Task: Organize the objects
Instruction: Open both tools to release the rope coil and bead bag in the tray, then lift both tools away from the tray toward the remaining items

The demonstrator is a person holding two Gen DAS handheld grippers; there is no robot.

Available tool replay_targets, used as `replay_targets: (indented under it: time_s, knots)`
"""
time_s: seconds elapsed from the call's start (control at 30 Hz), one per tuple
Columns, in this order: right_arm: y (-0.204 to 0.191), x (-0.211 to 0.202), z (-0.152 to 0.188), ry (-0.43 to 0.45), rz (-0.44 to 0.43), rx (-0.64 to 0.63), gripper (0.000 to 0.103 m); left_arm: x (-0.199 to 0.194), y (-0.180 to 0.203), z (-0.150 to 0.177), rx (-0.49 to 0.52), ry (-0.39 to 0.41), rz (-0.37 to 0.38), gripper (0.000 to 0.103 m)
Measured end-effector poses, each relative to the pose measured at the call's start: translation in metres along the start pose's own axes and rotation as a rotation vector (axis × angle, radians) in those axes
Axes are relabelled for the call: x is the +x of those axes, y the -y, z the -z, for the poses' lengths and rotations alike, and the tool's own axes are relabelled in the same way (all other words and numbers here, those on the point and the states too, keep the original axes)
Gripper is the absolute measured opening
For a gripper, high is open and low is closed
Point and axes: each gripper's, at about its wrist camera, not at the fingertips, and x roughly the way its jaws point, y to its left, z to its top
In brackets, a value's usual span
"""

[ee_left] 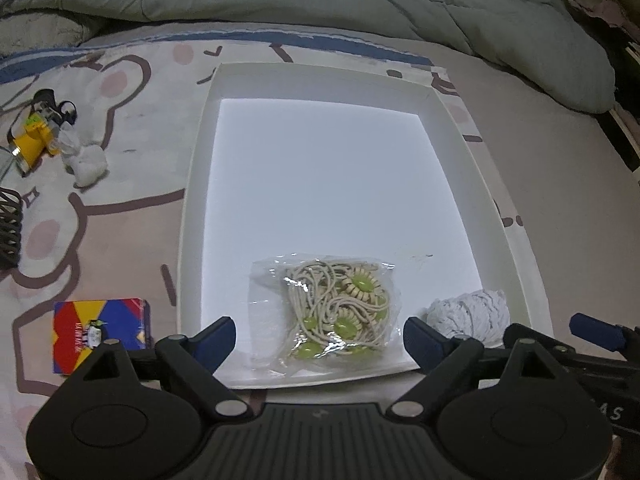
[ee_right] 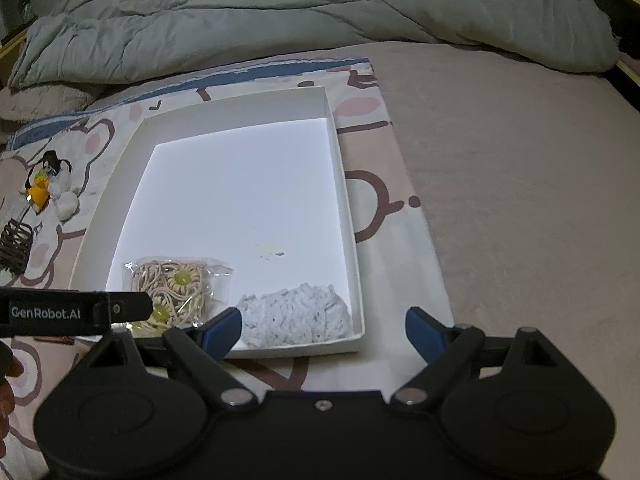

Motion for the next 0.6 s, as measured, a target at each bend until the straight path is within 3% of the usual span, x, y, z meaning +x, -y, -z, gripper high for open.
replay_targets:
  time_s: [0.27, 0.4, 0.6]
  knots:
    - [-0.001, -0.024, 0.009, 0.041, 0.025, 0.021, 0.098, -0.023, -0.01, 0.008, 0.053, 0.042, -0.032, 0.092]
    - [-0.005, -0.037, 0.012, 0.07, 0.034, 0.02, 0.103, -0.038, -0.015, 0.011, 0.083, 0.075, -0.044, 0.098]
    - [-0.01, -0.053, 0.017, 0.105, 0.05, 0.031, 0.103, -0.054, -0.02, 0.016, 0.122, 0.1, -0.03, 0.101]
